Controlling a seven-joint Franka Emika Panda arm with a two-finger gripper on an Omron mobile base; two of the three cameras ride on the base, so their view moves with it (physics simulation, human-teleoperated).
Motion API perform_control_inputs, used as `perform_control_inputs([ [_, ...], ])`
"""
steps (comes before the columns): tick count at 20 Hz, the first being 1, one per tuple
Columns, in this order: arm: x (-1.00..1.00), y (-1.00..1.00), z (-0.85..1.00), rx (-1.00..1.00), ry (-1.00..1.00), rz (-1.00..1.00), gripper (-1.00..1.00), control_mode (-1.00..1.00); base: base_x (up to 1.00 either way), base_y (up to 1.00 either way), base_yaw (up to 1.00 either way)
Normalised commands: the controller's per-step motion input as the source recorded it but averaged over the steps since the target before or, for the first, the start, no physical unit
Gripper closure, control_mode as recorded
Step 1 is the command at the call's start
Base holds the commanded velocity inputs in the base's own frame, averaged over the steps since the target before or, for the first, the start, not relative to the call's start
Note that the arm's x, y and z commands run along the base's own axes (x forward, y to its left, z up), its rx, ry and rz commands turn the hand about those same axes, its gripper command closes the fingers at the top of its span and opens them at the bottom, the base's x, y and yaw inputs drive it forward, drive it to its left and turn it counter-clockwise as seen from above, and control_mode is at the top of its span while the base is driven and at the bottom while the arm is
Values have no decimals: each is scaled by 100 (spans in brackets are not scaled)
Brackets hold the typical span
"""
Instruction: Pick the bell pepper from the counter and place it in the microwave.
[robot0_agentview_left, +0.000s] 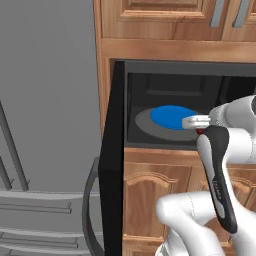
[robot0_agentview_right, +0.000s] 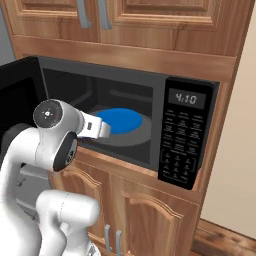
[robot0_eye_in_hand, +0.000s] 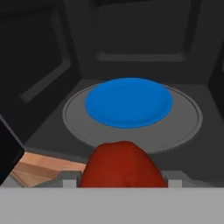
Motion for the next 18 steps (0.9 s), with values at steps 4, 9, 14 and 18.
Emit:
perform_control_inputs([
  [4, 71, 0, -22, -3, -1, 0, 100, -100, 0, 0, 0],
  [9, 70, 0, -40, -3, -5, 0, 100, -100, 0, 0, 0],
  [14, 92, 0, -19, 0, -2, 0, 100, -100, 0, 0, 0],
  [18, 92, 0, -19, 0, 0, 0, 100, -100, 0, 0, 0],
])
